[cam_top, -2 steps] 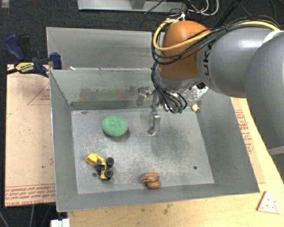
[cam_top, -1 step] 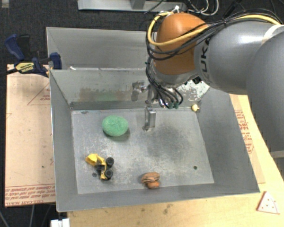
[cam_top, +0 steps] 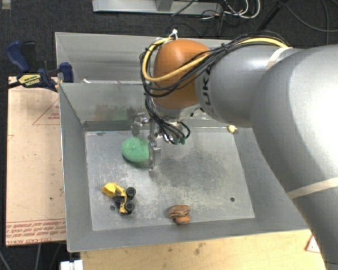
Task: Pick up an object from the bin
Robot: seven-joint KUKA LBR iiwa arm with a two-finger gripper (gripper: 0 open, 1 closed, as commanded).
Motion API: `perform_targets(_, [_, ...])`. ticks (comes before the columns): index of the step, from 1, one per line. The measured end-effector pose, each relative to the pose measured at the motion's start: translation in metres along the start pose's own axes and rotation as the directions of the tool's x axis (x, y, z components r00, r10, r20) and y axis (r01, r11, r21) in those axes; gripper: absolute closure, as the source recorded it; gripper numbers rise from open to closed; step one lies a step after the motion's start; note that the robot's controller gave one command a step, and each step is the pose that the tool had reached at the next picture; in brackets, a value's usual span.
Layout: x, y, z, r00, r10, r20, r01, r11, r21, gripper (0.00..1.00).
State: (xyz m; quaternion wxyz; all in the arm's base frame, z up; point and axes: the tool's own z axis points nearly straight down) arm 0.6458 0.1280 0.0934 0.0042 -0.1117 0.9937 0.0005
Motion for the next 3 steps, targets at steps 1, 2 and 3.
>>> perform_targets(1, [-0.005,0.008,0.023,0.999,-0.05,-0.004,0.05,0.999,-0.001,1.0])
perform_targets(2, [-0.005,0.008,0.023,0.999,-0.05,-0.004,0.05,0.999,-0.001,1.0])
perform_targets(3, [-0.003,-0.001,-0.173,1.0,0.014,0.003,-0.014,1.0,-0.001,1.0])
